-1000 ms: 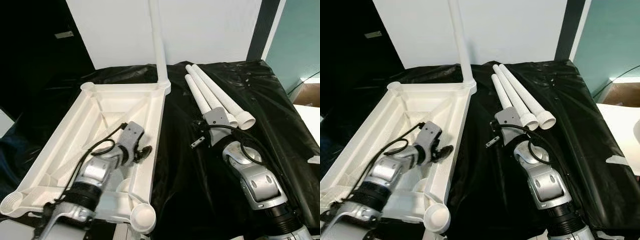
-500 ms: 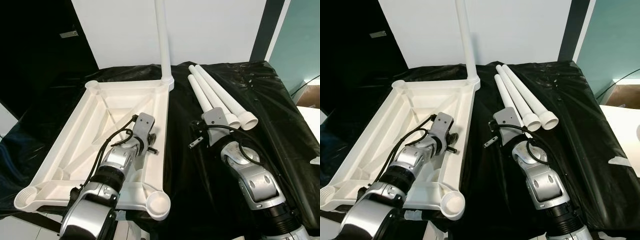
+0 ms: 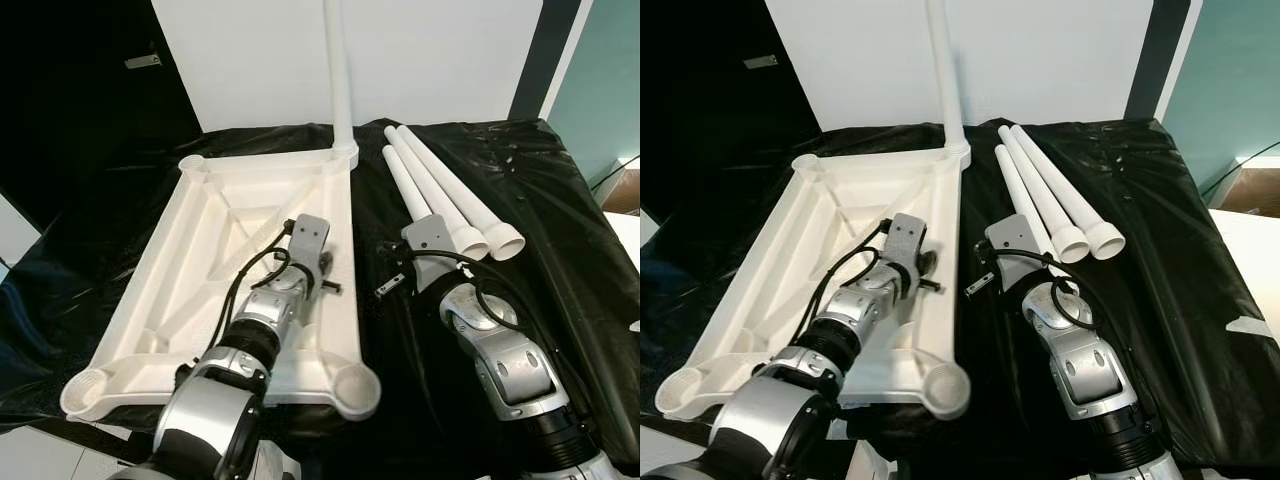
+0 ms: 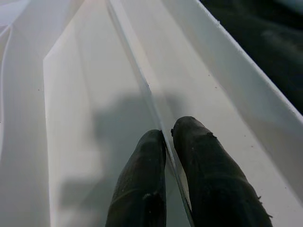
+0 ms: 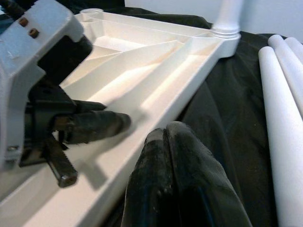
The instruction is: Building children table
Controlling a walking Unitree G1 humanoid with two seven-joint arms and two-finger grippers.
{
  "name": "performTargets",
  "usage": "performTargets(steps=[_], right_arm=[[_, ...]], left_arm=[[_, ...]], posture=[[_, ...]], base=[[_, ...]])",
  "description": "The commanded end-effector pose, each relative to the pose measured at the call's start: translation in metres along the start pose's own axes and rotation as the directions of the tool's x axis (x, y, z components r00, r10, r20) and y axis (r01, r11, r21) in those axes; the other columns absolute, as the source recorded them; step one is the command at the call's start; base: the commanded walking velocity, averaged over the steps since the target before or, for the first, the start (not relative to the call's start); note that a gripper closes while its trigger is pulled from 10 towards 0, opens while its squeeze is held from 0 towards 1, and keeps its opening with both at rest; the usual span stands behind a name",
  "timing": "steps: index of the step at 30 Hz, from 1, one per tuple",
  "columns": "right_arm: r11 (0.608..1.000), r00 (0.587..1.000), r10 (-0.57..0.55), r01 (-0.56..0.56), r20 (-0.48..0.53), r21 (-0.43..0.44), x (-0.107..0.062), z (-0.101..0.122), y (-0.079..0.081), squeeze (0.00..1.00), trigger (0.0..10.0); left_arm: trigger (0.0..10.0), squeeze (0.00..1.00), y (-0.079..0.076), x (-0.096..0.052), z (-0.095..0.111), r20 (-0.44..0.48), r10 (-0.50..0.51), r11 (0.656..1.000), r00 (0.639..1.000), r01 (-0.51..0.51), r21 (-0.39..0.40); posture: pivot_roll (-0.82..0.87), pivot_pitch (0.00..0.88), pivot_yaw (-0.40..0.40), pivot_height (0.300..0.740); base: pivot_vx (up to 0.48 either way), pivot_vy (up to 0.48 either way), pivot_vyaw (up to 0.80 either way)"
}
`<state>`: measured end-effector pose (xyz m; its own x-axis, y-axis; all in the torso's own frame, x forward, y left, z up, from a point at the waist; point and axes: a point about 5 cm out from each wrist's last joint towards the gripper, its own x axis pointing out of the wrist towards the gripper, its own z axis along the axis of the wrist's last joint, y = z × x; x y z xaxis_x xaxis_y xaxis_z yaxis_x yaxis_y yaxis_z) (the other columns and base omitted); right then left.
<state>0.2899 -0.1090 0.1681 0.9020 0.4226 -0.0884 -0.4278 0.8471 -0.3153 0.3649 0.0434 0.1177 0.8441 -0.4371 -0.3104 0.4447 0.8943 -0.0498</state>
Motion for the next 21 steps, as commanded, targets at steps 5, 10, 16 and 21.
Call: performTargets(steps=[5, 10, 16, 21], right_arm=[[1.000, 1.000, -0.003, 0.003, -0.010, -0.003, 0.000, -0.002, 0.002, 0.00, 10.0], [1.000, 1.000, -0.001, 0.001, -0.009, -0.003, 0.000, -0.002, 0.002, 0.00, 10.0], [1.000, 1.000, 0.006, -0.006, -0.005, -0.004, 0.002, -0.001, 0.002, 0.00, 10.0], [1.000, 1.000, 0.003, -0.003, -0.010, 0.001, 0.001, -0.003, 0.003, 0.00, 10.0]], left_arm=[[10.0, 1.00, -0.004, -0.016, 0.032, 0.279, -0.303, 0.950, 0.911, 0.312, 0.014], [10.0, 1.00, -0.003, -0.023, 0.034, 0.304, -0.349, 0.934, 0.887, 0.354, 0.040], [10.0, 0.00, 0.010, -0.053, 0.018, 0.235, -0.533, 0.846, 0.813, 0.508, 0.163], [10.0, 0.00, 0.020, -0.077, -0.011, 0.065, -0.641, 0.760, 0.765, 0.620, 0.194]], posture=[[-0.03, 0.000, 0.107, 0.740], [-0.02, 0.000, 0.106, 0.740], [-0.01, 0.000, 0.102, 0.740], [-0.01, 0.000, 0.102, 0.740]], base=[[0.000, 0.000, 0.00], [0.000, 0.000, 0.00], [0.000, 0.000, 0.00], [0.000, 0.000, 0.00]])
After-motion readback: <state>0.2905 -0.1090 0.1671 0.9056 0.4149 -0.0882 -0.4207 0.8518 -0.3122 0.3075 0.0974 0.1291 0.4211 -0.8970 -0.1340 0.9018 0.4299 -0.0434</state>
